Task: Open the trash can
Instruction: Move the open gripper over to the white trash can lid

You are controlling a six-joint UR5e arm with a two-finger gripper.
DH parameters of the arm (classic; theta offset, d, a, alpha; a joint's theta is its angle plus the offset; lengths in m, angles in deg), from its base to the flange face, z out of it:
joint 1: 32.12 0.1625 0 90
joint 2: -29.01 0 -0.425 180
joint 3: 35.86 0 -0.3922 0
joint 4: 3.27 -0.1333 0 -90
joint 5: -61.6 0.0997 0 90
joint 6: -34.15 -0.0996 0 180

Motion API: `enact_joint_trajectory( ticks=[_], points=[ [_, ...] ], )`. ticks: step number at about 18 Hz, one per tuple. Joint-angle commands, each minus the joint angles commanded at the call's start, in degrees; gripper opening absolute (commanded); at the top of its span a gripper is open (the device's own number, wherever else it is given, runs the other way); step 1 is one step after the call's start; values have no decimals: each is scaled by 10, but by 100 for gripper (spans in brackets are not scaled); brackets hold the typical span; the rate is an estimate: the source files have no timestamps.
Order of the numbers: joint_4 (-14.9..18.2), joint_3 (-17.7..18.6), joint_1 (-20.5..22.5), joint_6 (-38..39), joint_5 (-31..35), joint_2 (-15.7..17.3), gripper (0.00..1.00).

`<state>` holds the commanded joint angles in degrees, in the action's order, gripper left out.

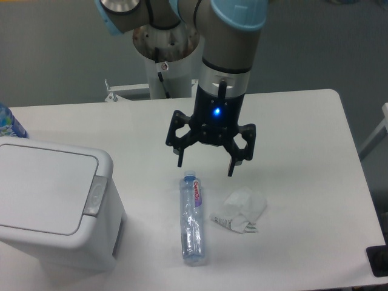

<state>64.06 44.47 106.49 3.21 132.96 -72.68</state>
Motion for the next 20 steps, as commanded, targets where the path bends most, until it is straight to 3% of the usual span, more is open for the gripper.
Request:
enact_joint_trajectory(
  ticks=[4,8,11,20],
  points=[
    [-3,-15,-33,38,2,2,100],
    [-66,-41,-84,55,6,-39,100],
    [-68,-54,-95,54,5,-44,100],
    [-74,-44,-118,42,7,-58,100]
  ],
)
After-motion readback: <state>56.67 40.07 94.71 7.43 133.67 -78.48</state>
